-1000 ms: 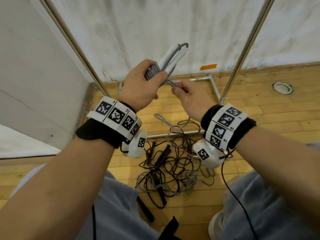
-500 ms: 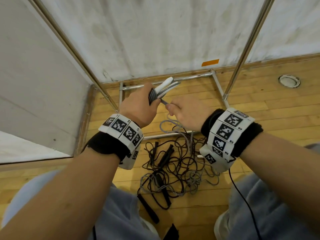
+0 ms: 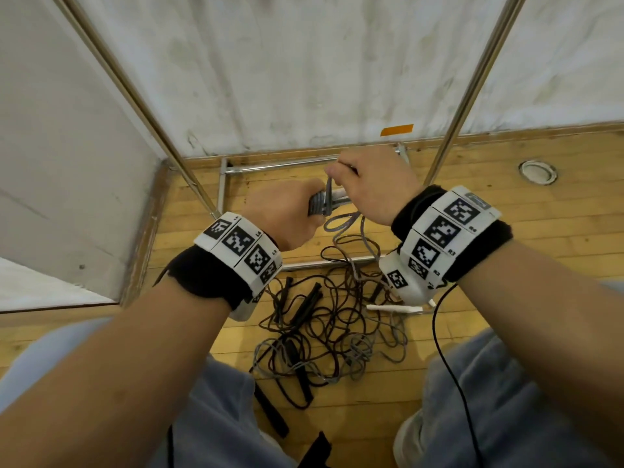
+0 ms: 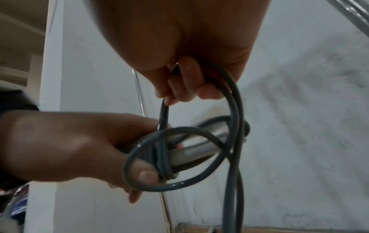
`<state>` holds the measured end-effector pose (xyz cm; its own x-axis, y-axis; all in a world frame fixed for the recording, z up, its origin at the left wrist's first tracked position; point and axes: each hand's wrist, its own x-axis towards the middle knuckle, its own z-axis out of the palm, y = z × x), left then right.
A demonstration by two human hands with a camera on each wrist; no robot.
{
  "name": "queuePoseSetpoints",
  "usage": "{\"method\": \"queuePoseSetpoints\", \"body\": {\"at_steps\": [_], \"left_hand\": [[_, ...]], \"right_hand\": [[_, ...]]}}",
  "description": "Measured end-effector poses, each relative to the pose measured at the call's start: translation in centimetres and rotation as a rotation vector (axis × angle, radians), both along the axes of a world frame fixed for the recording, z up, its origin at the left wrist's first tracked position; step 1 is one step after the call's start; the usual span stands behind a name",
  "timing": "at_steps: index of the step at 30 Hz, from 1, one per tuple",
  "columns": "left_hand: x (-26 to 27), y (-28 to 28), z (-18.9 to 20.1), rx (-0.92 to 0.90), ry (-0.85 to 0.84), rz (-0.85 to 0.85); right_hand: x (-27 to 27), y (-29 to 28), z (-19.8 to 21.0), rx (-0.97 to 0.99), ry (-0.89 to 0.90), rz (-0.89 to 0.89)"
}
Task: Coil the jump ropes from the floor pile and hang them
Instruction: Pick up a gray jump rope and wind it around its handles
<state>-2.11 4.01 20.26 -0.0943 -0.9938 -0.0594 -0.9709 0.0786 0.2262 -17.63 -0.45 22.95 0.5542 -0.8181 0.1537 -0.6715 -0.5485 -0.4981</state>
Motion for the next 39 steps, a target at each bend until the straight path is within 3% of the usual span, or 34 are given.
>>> {"method": "queuePoseSetpoints", "body": {"at_steps": [5,9,11,15,20,23,26,31,33,37,39], "left_hand": [[-0.6,0.5,1.1,-0.096,0.029,-0.085],[-0.6,1.0,1.3,-0.145,0.067,-0.088],[-0.6,1.3,1.9,-0.14,0.202,-0.091],[-0.7,1.8,3.8,-0.13,0.667,-0.031],[-1.0,1.8,5.1,-0.208,0.928,0.004],[-0.5,1.0,5.2,-0.257,0.966,0.102],[0.1,0.6,5.0,-0.3,0.915,0.121],[-0.9,0.6,4.5,-0.233,0.858,0.055],[-1.2,0.6,4.4,-0.221,0.863,0.059],[-1.1,0.3,4.6,-0.261,0.824,0.09],[-0.6,0.0,4.7,-0.257,0.864,0.113]], "right_hand": [[-1.1,-1.2,0.7,-0.012,-0.07,-0.061],[-2.0,-1.8,1.0,0.179,-0.1,-0.068],[-2.3,-2.0,1.2,0.287,-0.208,-0.074],[-2.0,-1.5,1.7,0.484,-0.488,-0.038],[-0.5,-0.1,1.4,0.395,-0.566,-0.098],[0.1,0.7,1.4,0.162,-0.383,-0.03],[0.4,1.4,0.8,0.062,-0.244,-0.007],[0.7,0.8,0.5,-0.03,0.002,-0.139],[1.1,0.8,0.0,0.064,-0.041,-0.184],[2.3,1.8,-0.7,0.393,-0.274,-0.061],[2.2,2.0,-0.9,0.418,-0.323,-0.007]]}}
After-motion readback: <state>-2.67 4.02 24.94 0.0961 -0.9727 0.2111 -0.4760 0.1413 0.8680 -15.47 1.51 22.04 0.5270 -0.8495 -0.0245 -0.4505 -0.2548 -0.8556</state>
